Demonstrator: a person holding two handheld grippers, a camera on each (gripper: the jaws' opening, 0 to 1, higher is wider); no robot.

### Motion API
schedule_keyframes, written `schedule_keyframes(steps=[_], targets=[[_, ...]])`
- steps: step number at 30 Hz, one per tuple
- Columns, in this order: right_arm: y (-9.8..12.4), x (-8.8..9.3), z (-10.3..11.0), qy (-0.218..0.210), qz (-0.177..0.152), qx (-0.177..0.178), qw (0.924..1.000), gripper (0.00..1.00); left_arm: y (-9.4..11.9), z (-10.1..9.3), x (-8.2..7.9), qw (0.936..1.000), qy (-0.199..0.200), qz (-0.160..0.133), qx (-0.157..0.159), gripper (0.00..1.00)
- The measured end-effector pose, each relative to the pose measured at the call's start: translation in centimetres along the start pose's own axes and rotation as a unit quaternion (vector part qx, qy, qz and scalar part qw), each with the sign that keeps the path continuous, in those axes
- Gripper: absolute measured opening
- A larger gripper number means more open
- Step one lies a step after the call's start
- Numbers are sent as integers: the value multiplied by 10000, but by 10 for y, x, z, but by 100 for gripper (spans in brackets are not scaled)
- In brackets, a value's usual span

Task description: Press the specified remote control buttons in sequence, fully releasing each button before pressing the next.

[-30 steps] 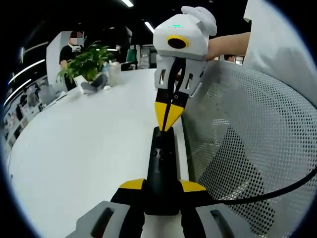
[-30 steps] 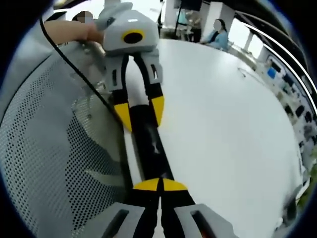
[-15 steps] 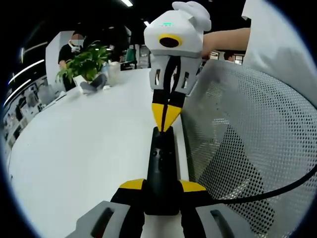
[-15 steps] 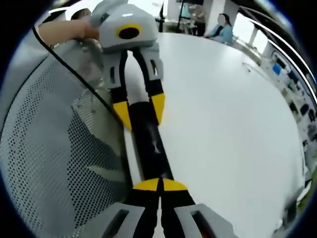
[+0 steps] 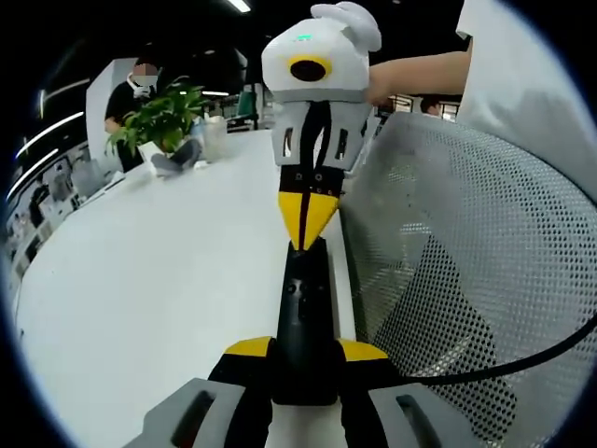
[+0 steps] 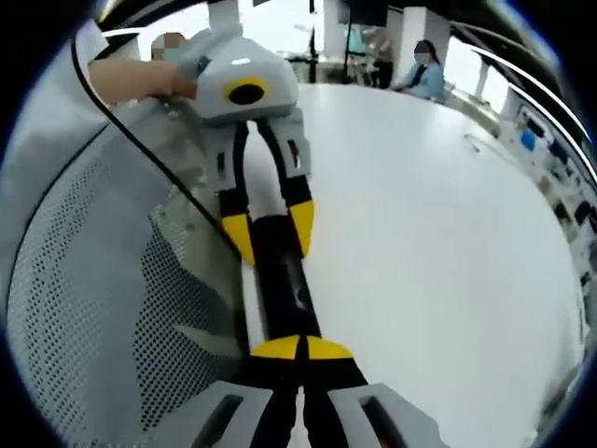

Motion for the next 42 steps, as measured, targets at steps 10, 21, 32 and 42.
schedule_keyframes(steps=[10, 21, 32, 42], targets=[[-2, -3, 4, 165, 98, 46, 9998, 0, 0, 0, 0, 10000, -28, -2, 1, 25], [-5, -10, 4, 718, 590, 81, 9956, 0, 0, 1, 0, 10000, -35, 4, 3, 25], [0, 0, 7, 112, 20, 233, 9997, 0, 0, 0, 0, 10000, -28, 3, -9, 25], [-2, -2, 5, 41, -35, 297, 9995, 6, 0, 0, 0, 10000, -27, 1, -7, 25]])
Point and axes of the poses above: the point that each gripper's makers call its tool centre point, and the gripper's own axes: y roughly backward along the fingers, z roughly to its left, x roughly out of its underside, the point moved 10 cm from there along y, roughly backward along the fingers, and after that the axes turned 8 degrees about -x, right-handed, at the moved point
